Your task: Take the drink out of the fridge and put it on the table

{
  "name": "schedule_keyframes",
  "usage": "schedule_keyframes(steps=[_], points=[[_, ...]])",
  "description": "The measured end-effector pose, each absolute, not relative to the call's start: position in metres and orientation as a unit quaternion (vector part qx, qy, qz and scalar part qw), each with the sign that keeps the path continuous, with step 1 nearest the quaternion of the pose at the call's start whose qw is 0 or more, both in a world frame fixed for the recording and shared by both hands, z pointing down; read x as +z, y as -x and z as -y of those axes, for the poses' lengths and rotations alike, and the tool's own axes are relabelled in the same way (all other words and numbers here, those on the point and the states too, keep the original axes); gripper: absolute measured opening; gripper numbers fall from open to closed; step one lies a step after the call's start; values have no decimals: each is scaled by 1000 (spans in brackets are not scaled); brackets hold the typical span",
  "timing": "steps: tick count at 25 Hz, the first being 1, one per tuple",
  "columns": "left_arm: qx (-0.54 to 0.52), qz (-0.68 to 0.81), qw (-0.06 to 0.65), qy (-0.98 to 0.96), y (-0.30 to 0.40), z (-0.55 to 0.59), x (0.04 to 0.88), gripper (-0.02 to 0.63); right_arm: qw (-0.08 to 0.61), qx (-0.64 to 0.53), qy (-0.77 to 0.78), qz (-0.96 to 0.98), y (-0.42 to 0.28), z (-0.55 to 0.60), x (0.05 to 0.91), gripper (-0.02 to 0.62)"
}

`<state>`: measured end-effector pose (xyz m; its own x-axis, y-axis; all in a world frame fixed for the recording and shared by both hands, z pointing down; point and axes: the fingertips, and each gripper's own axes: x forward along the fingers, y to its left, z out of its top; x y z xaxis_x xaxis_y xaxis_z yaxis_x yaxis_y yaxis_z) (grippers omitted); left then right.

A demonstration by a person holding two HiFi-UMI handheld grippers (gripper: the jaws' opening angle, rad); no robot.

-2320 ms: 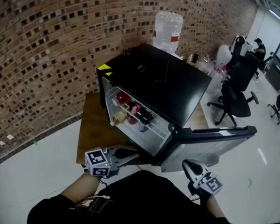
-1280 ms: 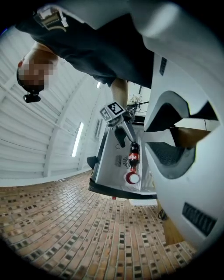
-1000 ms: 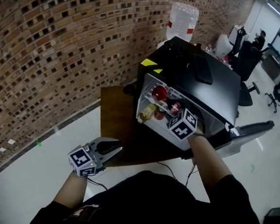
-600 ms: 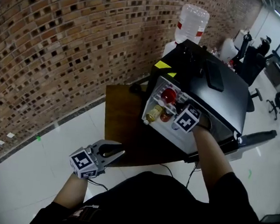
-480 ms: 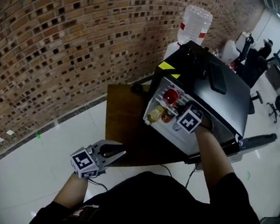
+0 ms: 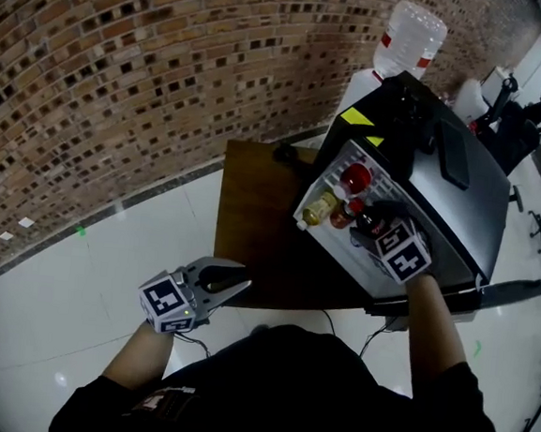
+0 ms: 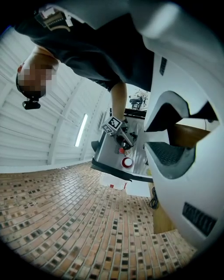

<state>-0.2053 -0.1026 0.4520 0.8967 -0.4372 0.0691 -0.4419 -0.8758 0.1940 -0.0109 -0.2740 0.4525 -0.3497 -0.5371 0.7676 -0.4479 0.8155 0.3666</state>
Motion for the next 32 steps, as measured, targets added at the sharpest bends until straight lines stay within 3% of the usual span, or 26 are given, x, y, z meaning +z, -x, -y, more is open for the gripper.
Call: schedule_keyframes(steps=[6, 9, 21, 32], points=[[11, 232, 122, -965, 195, 102, 460, 71, 282, 33, -219, 933, 77, 216, 438, 327], [1, 239, 132, -962, 192, 105, 464, 71, 215, 63, -186, 957, 97, 201, 471, 327], [9, 261, 180, -949, 192, 118, 551, 71, 160, 109, -141, 971, 155, 191, 645, 327], [-2, 277, 216, -936, 198, 113, 595, 71, 95, 91, -150, 980, 175, 186, 686, 328]])
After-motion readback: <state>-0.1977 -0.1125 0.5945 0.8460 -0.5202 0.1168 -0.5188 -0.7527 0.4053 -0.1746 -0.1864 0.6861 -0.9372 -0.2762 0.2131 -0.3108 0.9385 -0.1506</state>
